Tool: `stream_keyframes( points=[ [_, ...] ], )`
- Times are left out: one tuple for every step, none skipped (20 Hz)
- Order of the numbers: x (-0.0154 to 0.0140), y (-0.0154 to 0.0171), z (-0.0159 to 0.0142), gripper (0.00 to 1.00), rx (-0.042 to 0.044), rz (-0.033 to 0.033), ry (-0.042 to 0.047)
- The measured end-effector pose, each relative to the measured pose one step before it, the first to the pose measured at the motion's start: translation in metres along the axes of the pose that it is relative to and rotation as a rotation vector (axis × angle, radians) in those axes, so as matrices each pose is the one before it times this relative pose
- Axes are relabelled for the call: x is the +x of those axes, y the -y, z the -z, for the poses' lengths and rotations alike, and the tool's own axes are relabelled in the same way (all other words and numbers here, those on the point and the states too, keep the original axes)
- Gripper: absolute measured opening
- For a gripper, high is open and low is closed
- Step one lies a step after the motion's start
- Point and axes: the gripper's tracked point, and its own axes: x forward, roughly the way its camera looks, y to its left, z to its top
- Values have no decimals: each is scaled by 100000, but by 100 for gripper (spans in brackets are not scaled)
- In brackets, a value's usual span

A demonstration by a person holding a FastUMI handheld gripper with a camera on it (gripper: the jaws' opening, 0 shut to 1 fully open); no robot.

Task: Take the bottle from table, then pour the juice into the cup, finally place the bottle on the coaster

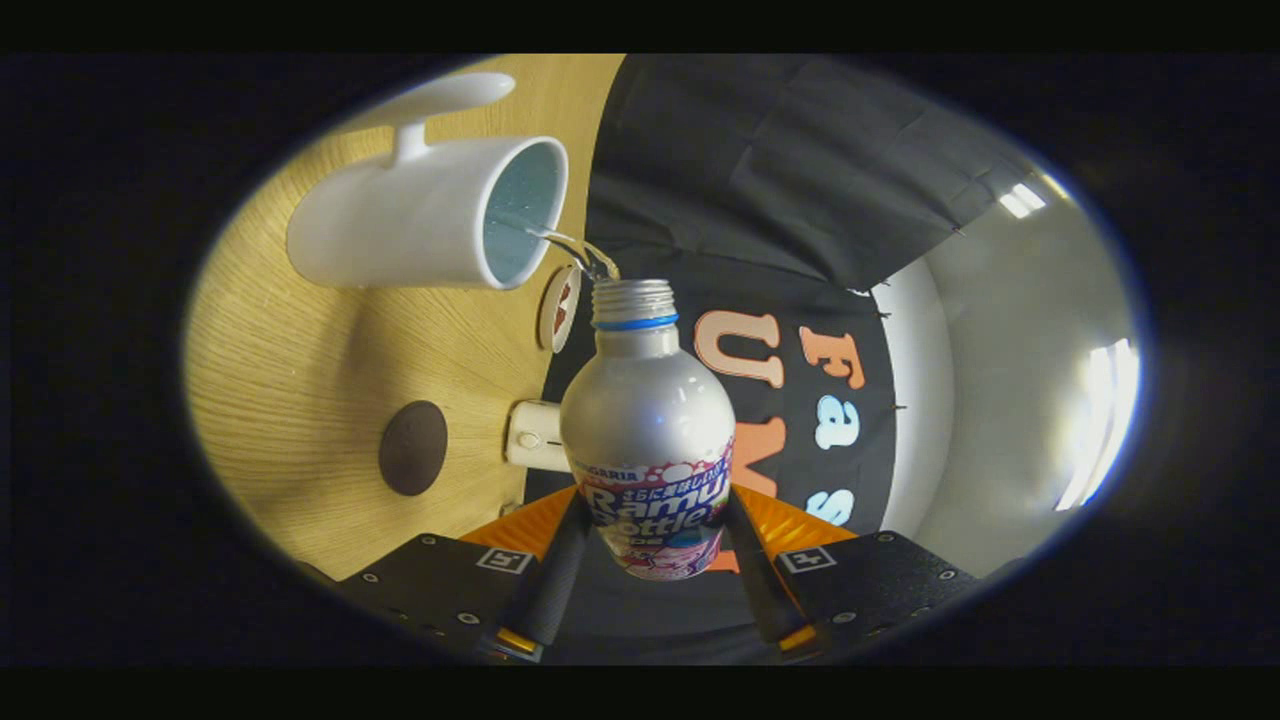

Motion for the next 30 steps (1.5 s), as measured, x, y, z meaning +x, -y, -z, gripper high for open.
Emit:
stream_keyframes(
  points=[
    [174, 105, 103, 74, -533, 374, 206],
    [195, 165, 147, 74, -288, 297, 90],
    [-65, 30, -123, 74, -208, -57, 339],
    [-141, -58, -146, 74, -271, -44, 400],
    [24, 96, -261, 74, -614, 507, 587],
    [122, 219, -19, 74, -704, 338, 323],
    [-46, 132, -5, 74, -359, 321, 221],
    [39, 141, -147, 74, -54, 268, 232],
    [19, 84, -46, 74, -281, 110, 284],
    [27, 206, 12, 74, -503, 423, 331],
    [65, 187, -19, 74, -462, 381, 378],
    [42, 82, -64, 74, -48, -78, 290],
    [114, -6, 34, 74, 341, 44, 132],
    [100, 38, -147, 74, 19, -119, 239],
    [70, 102, -182, 74, -519, 311, 239],
    [74, 220, 24, 74, -680, 391, 129],
    [16, 138, 90, 74, -669, 251, 169],
    [-7, 224, -1, 74, -504, 331, 223],
    [175, 172, 25, 74, -308, 266, 175],
    [-19, 66, 26, 74, -45, 138, 37],
    [37, 3, -76, 74, -268, 107, 429],
    [-26, 49, -94, 74, -650, 80, 391],
    [194, 23, 37, 74, -614, 174, 303],
    [-2, -51, -12, 74, -511, -168, 331],
    [117, 121, 103, 74, -394, -189, 102],
    [39, 12, -11, 74, -303, -81, 133],
    [6, -123, 128, 74, -296, -30, 64],
    [-91, 47, -25, 74, -354, 37, 233],
    [-37, 124, -76, 74, -454, 103, 186],
    [47, -35, 188, 74, -525, 50, 249]
  ],
)
